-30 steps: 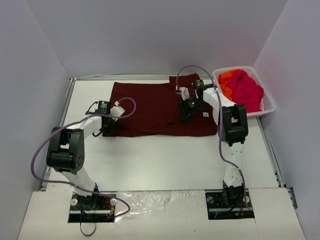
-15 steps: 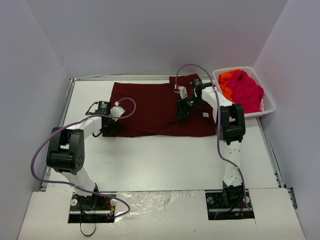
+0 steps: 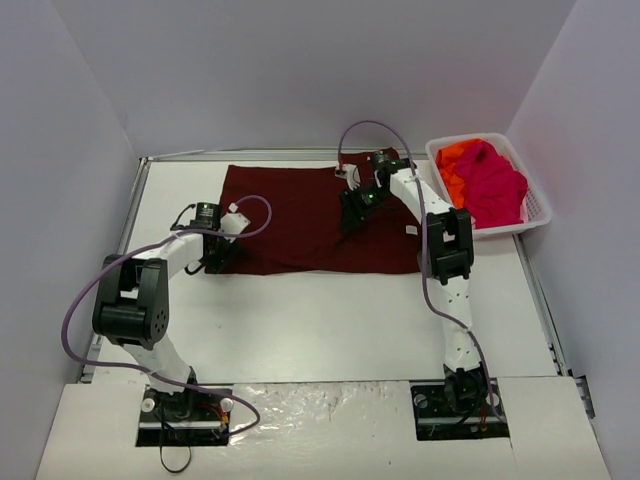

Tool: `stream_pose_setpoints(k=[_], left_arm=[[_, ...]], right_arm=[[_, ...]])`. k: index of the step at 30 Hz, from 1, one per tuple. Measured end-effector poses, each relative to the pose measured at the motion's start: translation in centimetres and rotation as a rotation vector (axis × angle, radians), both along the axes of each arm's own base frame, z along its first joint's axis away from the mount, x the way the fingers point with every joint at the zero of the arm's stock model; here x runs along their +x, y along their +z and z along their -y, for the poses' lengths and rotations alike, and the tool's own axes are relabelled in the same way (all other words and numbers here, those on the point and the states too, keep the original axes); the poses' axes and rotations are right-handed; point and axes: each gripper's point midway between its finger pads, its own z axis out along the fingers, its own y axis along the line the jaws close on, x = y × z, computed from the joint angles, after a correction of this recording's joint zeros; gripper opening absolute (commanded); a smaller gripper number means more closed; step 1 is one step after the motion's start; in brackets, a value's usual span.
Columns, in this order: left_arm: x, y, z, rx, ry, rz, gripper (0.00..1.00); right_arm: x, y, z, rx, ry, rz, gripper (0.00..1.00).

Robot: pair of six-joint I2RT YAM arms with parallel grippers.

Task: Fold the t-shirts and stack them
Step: Fold the flattened tshirt in 1/3 of the way

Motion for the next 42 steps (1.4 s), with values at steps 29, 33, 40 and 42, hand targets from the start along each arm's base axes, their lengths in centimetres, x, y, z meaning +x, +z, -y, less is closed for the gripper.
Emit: stream_pose_setpoints(k=[29, 33, 40, 42], left_arm=[[-3.1, -0.1, -0.7, 0.002, 0.004, -0.004, 0.63], [-3.1, -0.1, -0.6, -0.004, -0.007, -0.004, 0.63], [-3.1, -0.2, -0.5, -0.016, -0.014, -0.006, 0.62], [-3.0, -0.2, -0.5, -0.016, -0.014, -0.005, 0.63]], right_arm=[[-3.8, 9.0, 13.4, -0.303, -0.254, 0.3, 0.5], [-7.5, 6.1, 15.4, -0.357, -0.257, 0.214, 0.49], [-10.8, 2.8, 16.7, -0.386, -0.259, 0.111, 0.49], [-10.8, 2.6, 17.4, -0.388, -0.28, 0.107, 0.49]])
